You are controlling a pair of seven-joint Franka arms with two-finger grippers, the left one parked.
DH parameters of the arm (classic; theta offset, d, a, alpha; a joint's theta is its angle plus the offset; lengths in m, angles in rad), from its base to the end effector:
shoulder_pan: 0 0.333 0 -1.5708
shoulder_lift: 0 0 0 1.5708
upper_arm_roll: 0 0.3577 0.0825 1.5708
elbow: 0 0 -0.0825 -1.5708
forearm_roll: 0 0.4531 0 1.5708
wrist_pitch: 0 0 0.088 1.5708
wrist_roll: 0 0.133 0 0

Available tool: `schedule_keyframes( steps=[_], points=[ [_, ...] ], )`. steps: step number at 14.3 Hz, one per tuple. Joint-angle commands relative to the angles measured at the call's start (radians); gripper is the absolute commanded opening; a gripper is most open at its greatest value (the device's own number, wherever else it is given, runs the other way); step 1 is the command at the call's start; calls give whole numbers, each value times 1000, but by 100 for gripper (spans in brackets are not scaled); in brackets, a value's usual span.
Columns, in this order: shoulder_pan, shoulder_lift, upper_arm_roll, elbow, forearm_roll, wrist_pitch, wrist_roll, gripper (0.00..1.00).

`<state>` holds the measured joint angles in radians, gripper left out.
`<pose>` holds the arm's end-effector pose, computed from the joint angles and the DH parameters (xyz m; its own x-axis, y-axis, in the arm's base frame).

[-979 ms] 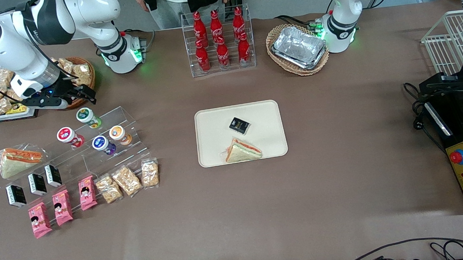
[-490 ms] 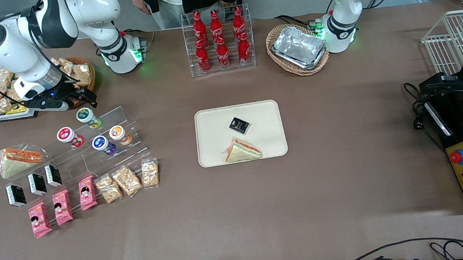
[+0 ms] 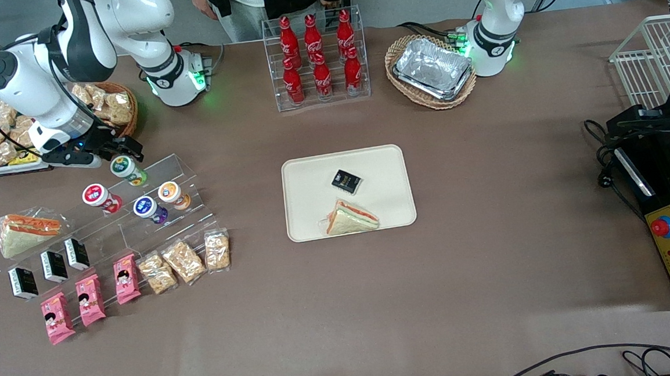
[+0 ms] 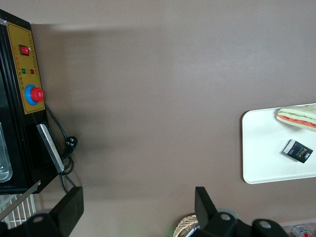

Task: Place green gum on tray

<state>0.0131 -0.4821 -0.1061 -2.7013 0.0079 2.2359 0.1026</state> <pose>0.4071 -0.0334 0.3479 0.9822 -0.1879 0.0084 -0.1871 -0.9807 -0.0565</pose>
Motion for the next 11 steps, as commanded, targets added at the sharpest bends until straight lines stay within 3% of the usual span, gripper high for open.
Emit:
schedule_keyframes(
  steps=[1,7,11],
  points=[
    [8,16,-3,-3,-25,25,17,81],
    [10,33,0,0,-25,33,16,39],
    [8,11,-1,11,-25,5,6,30]
  ],
)
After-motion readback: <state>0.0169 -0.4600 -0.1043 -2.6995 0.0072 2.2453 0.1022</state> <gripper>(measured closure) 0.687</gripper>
